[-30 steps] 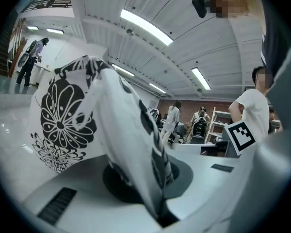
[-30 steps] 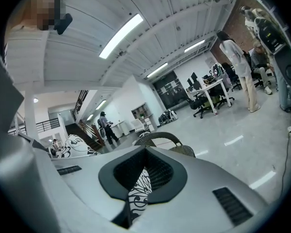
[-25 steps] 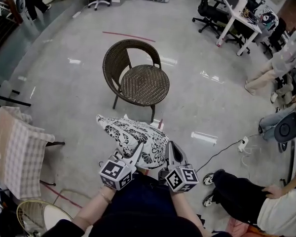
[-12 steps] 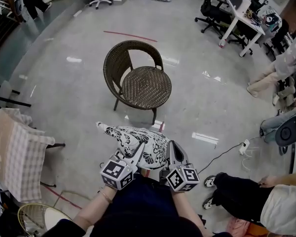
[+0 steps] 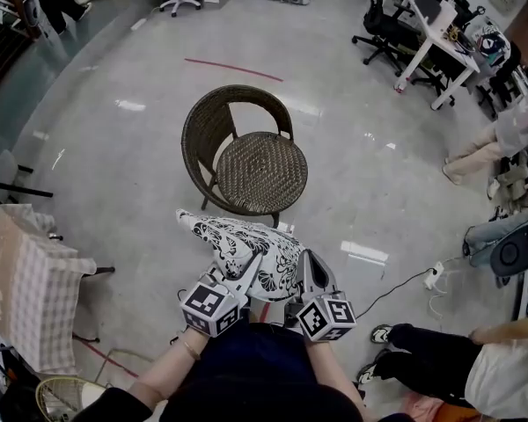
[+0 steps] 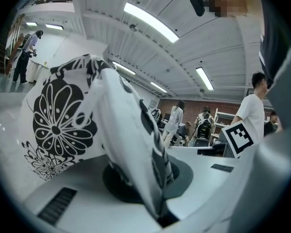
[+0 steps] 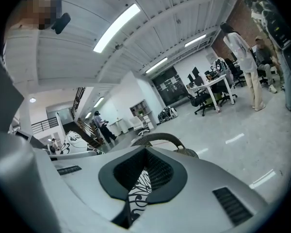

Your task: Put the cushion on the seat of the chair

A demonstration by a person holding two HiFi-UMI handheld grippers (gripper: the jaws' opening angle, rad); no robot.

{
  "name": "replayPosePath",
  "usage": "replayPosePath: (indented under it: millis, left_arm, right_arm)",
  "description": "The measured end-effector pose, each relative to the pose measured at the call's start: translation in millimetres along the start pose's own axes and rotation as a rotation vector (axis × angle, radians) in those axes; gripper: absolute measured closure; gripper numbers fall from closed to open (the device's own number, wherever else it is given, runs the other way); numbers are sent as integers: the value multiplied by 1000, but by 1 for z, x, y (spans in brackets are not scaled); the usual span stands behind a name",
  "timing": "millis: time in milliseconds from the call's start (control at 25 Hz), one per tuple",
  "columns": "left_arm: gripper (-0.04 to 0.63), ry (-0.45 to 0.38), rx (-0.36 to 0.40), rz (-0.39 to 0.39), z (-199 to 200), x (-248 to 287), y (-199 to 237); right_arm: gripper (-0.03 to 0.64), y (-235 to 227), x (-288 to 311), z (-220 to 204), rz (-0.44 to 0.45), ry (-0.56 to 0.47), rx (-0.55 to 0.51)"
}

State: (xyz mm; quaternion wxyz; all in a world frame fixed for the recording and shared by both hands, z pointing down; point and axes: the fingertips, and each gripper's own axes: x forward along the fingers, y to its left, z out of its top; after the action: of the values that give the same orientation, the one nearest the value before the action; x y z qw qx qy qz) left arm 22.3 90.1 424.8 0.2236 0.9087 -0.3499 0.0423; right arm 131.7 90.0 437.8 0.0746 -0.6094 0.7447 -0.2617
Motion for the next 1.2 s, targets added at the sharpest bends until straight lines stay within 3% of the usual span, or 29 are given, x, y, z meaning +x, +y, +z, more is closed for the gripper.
replayPosePath:
  millis: [760,1200]
  left_arm:
    - [572,48,-1,-129,73,106,95]
    - [572,85,-17,-176,74,131,132]
  right_arm:
    - [591,-18,149,57,-78,-13,-3]
    - [591,-14,195,58,-99,-22,4]
